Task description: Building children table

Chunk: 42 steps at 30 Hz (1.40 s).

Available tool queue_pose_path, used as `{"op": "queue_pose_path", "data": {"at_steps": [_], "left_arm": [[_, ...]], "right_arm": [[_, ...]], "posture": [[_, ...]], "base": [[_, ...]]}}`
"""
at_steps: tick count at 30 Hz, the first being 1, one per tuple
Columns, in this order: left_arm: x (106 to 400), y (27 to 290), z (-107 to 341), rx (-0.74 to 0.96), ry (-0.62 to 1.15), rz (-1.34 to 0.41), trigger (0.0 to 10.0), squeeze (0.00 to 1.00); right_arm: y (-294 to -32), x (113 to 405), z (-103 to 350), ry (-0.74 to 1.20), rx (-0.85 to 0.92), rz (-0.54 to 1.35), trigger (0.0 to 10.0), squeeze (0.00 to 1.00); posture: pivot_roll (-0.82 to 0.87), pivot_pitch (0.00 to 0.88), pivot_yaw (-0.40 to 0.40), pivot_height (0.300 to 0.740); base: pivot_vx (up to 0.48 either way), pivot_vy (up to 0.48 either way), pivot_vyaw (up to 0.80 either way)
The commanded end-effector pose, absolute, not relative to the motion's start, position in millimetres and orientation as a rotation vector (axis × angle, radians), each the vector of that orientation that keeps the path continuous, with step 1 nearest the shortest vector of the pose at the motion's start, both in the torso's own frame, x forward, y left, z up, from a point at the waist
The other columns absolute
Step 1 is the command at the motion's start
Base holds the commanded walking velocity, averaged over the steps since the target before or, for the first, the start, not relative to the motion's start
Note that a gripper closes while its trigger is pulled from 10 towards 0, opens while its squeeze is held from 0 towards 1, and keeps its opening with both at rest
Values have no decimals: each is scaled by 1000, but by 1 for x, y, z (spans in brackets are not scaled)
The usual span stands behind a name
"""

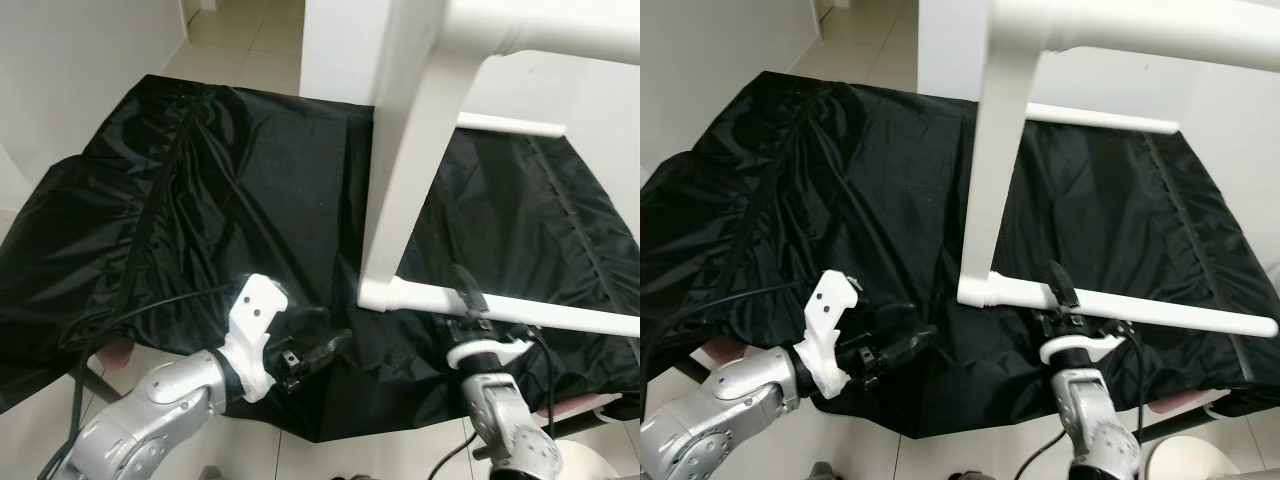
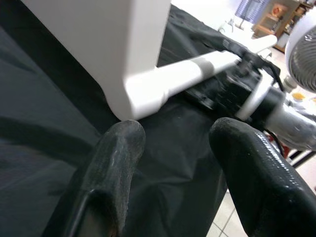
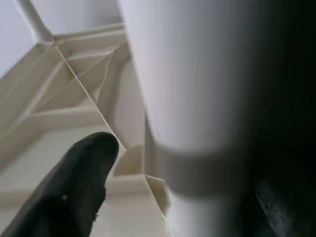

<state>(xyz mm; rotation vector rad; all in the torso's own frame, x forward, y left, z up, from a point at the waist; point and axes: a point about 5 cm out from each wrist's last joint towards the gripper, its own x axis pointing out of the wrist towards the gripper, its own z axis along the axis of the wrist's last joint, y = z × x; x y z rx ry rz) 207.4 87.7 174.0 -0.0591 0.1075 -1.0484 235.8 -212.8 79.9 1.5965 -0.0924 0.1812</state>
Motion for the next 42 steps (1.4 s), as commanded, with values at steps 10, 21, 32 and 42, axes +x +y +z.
{"op": "queue_pose_path", "data": {"at_steps": [10, 21, 32, 42], "left_arm": [[201, 97, 179, -47, 114, -1108, 10000, 0], [204, 108, 181, -28, 130, -1083, 10000, 0], [208, 104, 182, -29, 123, -1093, 10000, 0], [220, 109, 183, -20, 101, -1029, 10000, 0]], "right_arm": [[-231, 120, 8, -68, 1647, -33, 10000, 0], [-210, 119, 65, -184, 1390, 425, 10000, 0], [-237, 172, 170, -586, 1129, 606, 10000, 0], [-255, 212, 188, -583, 960, 366, 10000, 0]], "posture": [[86, 187, -28, 740], [87, 185, 22, 740], [79, 159, 18, 740], [92, 128, -10, 740]], "base": [[0, 0, 0], [0, 0, 0], [0, 0, 0], [0, 0, 0]]}}
